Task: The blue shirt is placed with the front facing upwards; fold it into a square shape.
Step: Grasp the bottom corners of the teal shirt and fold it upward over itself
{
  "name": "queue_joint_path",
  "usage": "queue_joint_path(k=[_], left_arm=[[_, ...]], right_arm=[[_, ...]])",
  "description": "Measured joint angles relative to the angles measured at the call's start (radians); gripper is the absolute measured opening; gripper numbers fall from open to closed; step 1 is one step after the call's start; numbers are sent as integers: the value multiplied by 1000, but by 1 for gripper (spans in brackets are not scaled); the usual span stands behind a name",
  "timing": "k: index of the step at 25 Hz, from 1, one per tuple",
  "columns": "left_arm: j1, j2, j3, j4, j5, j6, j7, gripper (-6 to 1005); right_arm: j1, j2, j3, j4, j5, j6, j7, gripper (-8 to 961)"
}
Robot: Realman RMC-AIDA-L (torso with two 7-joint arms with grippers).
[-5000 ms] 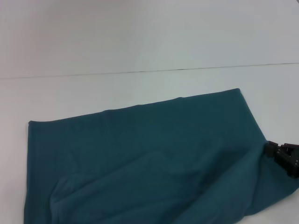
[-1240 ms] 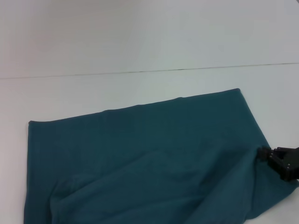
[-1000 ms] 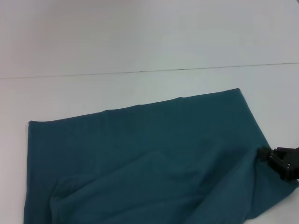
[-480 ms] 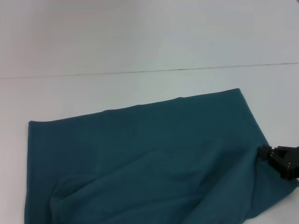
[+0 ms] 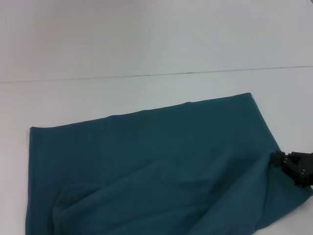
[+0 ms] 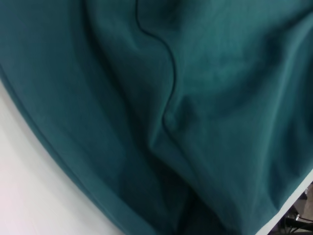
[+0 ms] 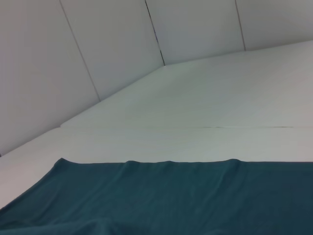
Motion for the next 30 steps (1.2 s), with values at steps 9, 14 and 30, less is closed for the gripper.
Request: queue_joint_path(k=[9,14,30], left_arm=[[-10,-6,22,8,11,7,-2,915],[-18,-1,23,37,11,11,-2,757],[-39,2,42,58,27,-6,-5,479]], right_arm=[[5,0,4,0,1,0,0,37],[11,0,4,0,1,0,0,37],[22,-2,6,0,1,7,0,38]])
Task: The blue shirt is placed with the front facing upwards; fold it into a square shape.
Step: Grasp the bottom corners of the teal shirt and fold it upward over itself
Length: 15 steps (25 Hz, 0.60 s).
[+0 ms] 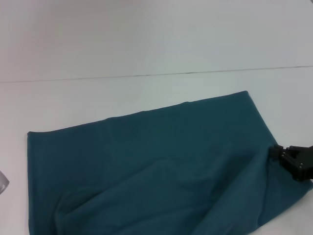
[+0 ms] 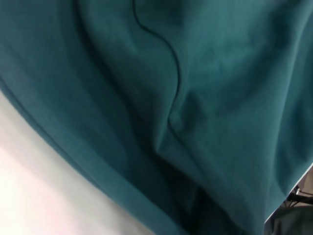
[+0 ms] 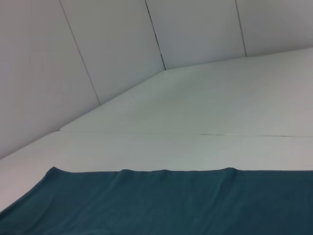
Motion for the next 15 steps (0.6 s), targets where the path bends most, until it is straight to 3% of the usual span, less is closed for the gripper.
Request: queue_joint_path(k=[5,10,15], left_arm=[[-7,-5,20,10,9,-12,0,478],[-11,-8,48,6,11,-23,0,368],[-15,-9,71,5,13,-43,-4,147]], right_arm=[[0,0,0,0,0,2,0,38],[0,0,0,0,0,5,0,38],[3,0,0,7,0,8,0,38]])
